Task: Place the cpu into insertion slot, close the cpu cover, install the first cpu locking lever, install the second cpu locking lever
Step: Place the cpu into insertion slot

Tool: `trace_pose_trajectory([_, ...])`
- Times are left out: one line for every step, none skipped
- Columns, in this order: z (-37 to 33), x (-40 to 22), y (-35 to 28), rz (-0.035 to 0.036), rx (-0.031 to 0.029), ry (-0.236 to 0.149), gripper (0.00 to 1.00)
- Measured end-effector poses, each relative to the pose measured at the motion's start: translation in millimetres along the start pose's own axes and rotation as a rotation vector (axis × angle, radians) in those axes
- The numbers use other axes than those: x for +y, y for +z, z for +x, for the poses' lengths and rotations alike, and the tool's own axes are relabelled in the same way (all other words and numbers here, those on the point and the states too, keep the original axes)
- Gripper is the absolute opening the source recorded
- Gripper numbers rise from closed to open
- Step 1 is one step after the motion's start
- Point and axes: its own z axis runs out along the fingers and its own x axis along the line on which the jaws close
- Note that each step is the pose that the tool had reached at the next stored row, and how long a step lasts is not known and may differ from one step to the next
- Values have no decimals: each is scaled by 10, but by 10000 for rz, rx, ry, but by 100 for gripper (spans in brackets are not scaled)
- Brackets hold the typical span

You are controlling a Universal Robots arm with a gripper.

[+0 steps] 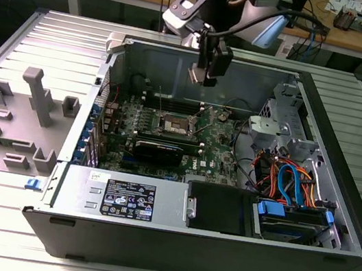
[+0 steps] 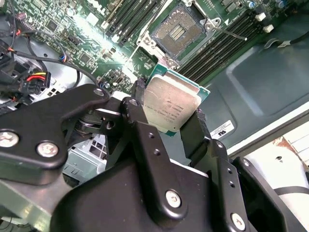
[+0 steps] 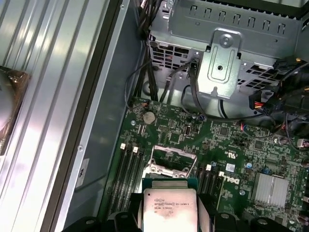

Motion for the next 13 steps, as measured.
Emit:
trace_pose_trajectory([1, -5, 2, -1, -2, 18, 54])
trace_pose_trajectory([2, -7, 6, -2, -4, 52, 54])
trace_pose_trajectory([2, -7, 10, -4, -14, 156, 54])
trace_pose_trajectory([2, -9, 15, -7, -31, 339, 54])
trace_pose_trajectory([2, -10, 21, -12, -51, 565, 54])
trace_pose_trajectory([2, -10, 25, -14, -63, 706, 54])
trace_pose_trajectory([2, -13, 30, -17, -72, 798, 54])
trace_pose_trajectory([2, -15, 32, -17, -76, 839, 54])
trace_pose_trajectory([3, -17, 34, -18, -78, 868, 54])
trace_pose_trajectory([4, -22, 37, -19, -79, 892, 54])
trace_pose_trajectory([5, -28, 40, -20, -81, 912, 54])
trace_pose_trajectory([8, -38, 46, -20, -85, 954, 54])
trace_pose_trajectory([8, -40, 49, -20, -87, 965, 54])
